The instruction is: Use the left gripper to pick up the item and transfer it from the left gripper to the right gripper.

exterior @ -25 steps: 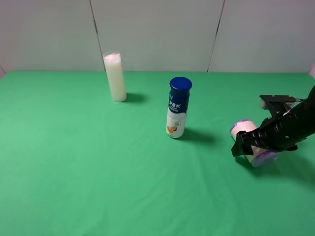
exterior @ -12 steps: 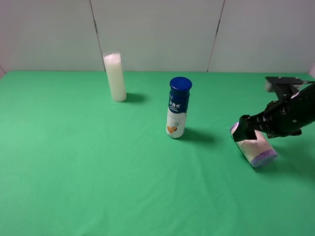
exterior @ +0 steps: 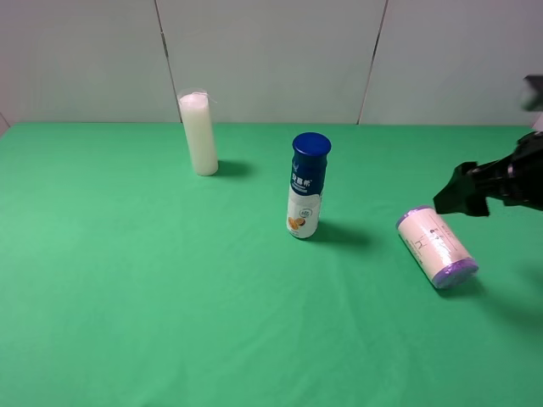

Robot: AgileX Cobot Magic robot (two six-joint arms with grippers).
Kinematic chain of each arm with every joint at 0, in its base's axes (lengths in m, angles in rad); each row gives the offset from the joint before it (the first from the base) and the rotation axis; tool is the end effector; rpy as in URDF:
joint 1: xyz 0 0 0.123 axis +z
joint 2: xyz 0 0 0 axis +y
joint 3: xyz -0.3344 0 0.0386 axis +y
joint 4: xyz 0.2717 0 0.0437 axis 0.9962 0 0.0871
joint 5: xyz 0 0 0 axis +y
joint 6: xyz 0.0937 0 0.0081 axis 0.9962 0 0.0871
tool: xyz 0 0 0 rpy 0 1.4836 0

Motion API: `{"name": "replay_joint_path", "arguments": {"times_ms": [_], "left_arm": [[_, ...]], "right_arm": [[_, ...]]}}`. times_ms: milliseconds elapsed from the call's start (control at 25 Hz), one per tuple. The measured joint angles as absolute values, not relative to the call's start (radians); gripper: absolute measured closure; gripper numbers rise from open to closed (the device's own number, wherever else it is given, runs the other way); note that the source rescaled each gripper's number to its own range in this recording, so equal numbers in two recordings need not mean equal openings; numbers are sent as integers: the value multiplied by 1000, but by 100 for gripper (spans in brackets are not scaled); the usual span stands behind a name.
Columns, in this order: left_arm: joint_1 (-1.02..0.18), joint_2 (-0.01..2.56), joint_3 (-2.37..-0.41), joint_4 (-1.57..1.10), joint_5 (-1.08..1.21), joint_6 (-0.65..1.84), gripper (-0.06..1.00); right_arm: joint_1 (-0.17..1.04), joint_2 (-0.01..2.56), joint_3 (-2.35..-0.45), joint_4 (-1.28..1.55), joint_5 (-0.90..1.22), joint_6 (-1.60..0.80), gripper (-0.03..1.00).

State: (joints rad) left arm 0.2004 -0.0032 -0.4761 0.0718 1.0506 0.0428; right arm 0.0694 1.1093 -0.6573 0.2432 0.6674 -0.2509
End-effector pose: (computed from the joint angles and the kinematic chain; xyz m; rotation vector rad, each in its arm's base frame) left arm -0.0311 -0.0003 0.2809 -0.1642 2.0546 0.2368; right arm 0.1965 0.0277 0.2811 -0.2198 2.5740 0.1976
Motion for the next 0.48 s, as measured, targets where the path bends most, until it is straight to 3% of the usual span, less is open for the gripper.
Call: {"name": "replay_joint_path", "arguments": {"times_ms": [480], "left_arm": [[200, -3, -476, 72, 1051, 43, 0]], "right_arm": [[69, 591, -657, 236, 932, -146, -3]]}}
